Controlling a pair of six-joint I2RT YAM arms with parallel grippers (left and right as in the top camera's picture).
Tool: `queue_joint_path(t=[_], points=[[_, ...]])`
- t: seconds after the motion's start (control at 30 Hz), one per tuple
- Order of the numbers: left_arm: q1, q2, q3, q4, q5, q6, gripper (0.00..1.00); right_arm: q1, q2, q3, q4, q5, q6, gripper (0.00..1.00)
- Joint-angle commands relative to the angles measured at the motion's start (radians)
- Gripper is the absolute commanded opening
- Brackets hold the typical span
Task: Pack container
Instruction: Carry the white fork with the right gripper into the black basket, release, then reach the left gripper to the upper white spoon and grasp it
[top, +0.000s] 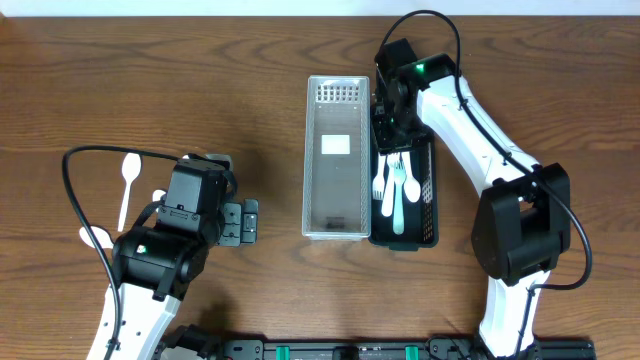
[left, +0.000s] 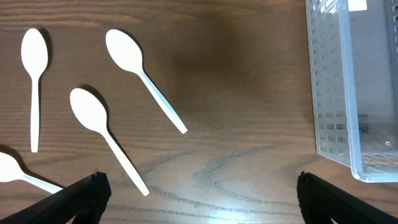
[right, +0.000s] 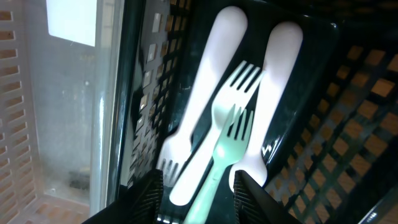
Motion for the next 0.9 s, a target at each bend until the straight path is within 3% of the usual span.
queue_joint_path(t=[0.0,0.17,0.37,0.5,0.7,0.87], points=[[0.004,-0.008,0.020,-0.004,-0.005,-0.005,0.98,0.002,-0.018,0.007,0.003,0.045,0.006,0.40],[0.004,-0.048,0.023,-0.014,0.010,-0.041,0.98,0.001,-0.085,0.089,-0.018,0.148,-0.056,0.45],[0.036,-0.071,0.072,-0.052,-0.045,-0.206,0.98,-0.072,-0.236,0.218,-0.026,0.199,-0.065,0.72],[0.148,-0.014,0.090,-0.059,-0.057,-0.312,0.98,-0.200,-0.326,0.230,-0.055,0.166,-0.077,0.85],[0.319,0.201,0.090,0.016,0.050,-0.319,0.98,-0.414,-0.345,0.229,-0.142,0.053,-0.109,0.89],[0.366,0.422,0.090,0.123,0.083,-0.319,0.98,-0.519,-0.328,0.229,-0.150,0.013,-0.109,0.91]])
